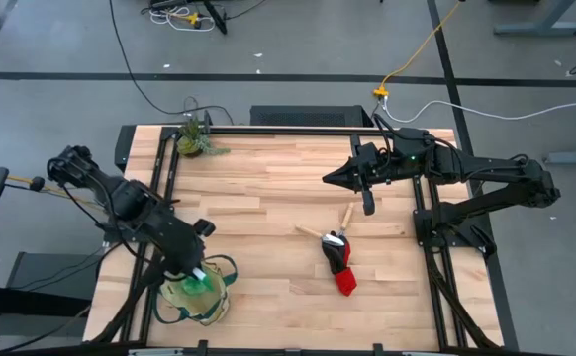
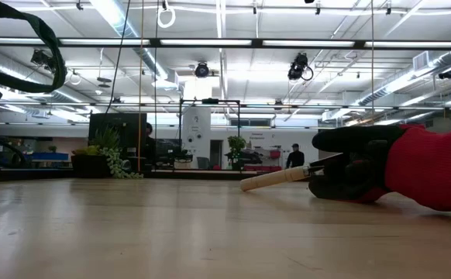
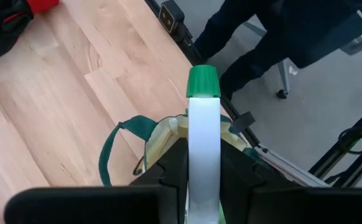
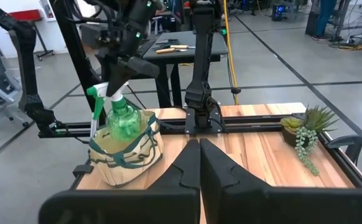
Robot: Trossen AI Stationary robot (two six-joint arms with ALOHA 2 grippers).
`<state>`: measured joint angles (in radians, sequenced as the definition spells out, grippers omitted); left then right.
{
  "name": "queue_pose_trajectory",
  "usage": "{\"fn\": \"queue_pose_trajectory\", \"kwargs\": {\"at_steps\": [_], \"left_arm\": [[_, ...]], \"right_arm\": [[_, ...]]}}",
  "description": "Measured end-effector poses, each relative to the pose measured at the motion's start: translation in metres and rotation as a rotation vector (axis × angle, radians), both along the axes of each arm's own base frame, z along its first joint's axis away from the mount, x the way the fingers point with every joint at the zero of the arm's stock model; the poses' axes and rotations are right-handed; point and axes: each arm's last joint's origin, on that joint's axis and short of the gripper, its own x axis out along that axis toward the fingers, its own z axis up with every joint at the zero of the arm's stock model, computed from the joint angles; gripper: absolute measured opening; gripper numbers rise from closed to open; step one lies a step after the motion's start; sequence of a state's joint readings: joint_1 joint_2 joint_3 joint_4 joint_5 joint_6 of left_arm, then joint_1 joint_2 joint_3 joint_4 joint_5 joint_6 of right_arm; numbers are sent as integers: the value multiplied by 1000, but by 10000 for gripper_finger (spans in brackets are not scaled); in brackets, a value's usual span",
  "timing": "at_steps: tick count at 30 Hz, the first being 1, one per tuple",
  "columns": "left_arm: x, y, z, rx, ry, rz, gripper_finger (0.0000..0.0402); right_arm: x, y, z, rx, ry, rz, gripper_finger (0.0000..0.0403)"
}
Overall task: Pick & Place Garden tools in Gardening bag
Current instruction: Put the green spray bottle into the white gardening bag
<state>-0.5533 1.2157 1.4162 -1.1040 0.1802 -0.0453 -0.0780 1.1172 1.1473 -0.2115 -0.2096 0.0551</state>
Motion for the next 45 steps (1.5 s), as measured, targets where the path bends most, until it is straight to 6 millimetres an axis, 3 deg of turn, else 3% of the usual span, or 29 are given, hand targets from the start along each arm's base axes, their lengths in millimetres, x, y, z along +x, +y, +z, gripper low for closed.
{"fn": "queue_pose_trajectory", "kwargs": {"at_steps": [15, 31, 45], "left_arm": [[23, -15, -20, 45, 68, -2, 64], [34, -50, -47, 157, 132, -9, 69], [42, -58, -58, 167, 160, 11, 68]], "right_arm": [[0, 1, 0, -12, -3, 21, 0], [0, 1, 0, -15, -6, 22, 0], [0, 1, 0, -15, -5, 21, 0]]}}
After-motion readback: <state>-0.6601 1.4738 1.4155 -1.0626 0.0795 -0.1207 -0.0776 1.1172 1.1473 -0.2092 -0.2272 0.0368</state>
